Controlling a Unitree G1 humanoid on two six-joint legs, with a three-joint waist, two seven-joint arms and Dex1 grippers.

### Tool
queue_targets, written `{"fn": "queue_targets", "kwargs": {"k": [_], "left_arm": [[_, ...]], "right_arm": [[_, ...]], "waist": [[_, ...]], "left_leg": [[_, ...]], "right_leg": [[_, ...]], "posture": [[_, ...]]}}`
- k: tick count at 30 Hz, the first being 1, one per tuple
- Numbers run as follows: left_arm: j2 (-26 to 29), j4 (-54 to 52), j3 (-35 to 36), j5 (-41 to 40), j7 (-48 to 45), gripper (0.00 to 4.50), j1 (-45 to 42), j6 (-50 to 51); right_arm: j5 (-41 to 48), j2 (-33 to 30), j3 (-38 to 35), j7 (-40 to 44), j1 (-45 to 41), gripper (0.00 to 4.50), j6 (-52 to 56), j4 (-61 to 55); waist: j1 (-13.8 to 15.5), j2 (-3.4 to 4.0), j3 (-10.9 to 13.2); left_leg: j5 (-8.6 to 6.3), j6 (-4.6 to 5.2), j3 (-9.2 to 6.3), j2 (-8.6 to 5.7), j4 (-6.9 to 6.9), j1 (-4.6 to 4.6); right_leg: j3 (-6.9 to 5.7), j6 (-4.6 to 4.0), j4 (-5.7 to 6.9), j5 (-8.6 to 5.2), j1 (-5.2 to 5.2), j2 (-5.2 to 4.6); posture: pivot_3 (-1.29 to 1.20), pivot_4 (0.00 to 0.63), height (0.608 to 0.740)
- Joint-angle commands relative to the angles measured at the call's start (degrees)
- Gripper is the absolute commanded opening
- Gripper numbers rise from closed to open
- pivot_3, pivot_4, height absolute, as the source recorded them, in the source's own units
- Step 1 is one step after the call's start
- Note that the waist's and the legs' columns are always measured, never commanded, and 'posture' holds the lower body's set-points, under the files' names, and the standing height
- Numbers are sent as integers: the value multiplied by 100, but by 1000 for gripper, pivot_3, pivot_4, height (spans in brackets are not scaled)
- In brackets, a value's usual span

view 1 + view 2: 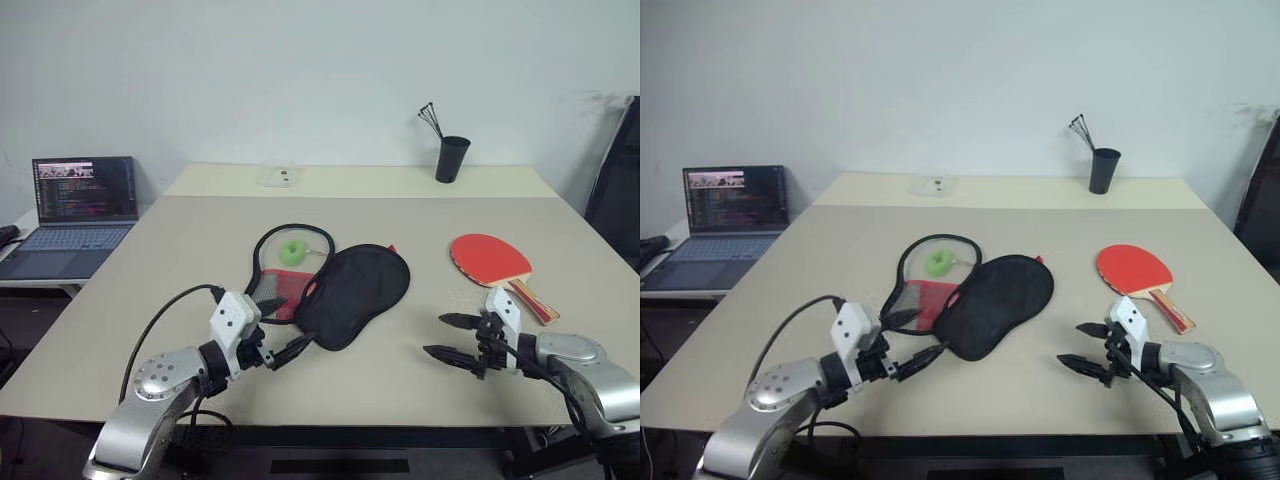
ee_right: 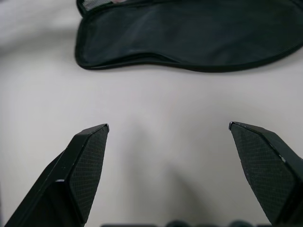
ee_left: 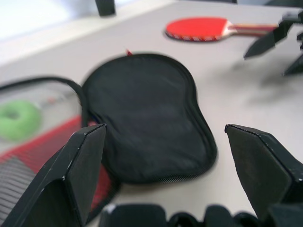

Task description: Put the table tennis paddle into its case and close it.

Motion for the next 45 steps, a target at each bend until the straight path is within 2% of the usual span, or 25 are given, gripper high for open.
{"fn": "queue_targets", "kwargs": {"k": [1,7,13,23,27,39,45], "left_arm": [[-21,3,-167,-142,-350,4390,-85,-121],[-253,273,-126,-305,-459,4390,-418,-110],[-185,538,85,-405,-566,4390,-737,-102],[123,871,170,-363,-999,4390,-941,-222],[145,1145,136,-308,-1179,4390,-1290,-322],[824,1401,194,-658,-2213,4390,-1693,214],[1102,1902,428,-535,-2252,4390,-1741,110]], "right_arm": [[88,-224,-209,30,27,4476,79,-312],[358,-277,-409,-138,-93,4476,395,-560],[450,-124,-357,-382,-395,4476,577,-517],[182,683,229,-913,-943,4476,595,-116],[368,1096,-56,-1536,-1425,4476,1006,141],[286,1642,-70,-2502,-1995,4476,1916,828],[278,1961,74,-2563,-2034,4476,1890,830]], "waist": [[1,0,0],[3,-1,0],[-8,-1,-1],[-13,-1,0],[-12,-1,0],[-27,-1,0],[-35,-1,0]], "left_leg": [[0,0,1,-1,2,0],[-2,-1,-1,0,7,0],[-3,0,2,1,7,0],[-4,1,2,2,7,-2],[-4,1,-2,4,10,-1],[-6,5,8,5,6,-16],[-6,5,21,8,7,-31]], "right_leg": [[0,0,-1,0,0,0],[-2,0,0,0,1,1],[1,0,0,0,1,4],[3,0,-1,0,-1,6],[-2,0,5,1,-1,7],[14,-1,12,1,-25,10],[31,-1,29,1,-54,16]], "posture": [[0,150,740],[0,150,740],[0,150,740],[0,150,740],[0,150,740],[0,150,740],[0,150,740]]}}
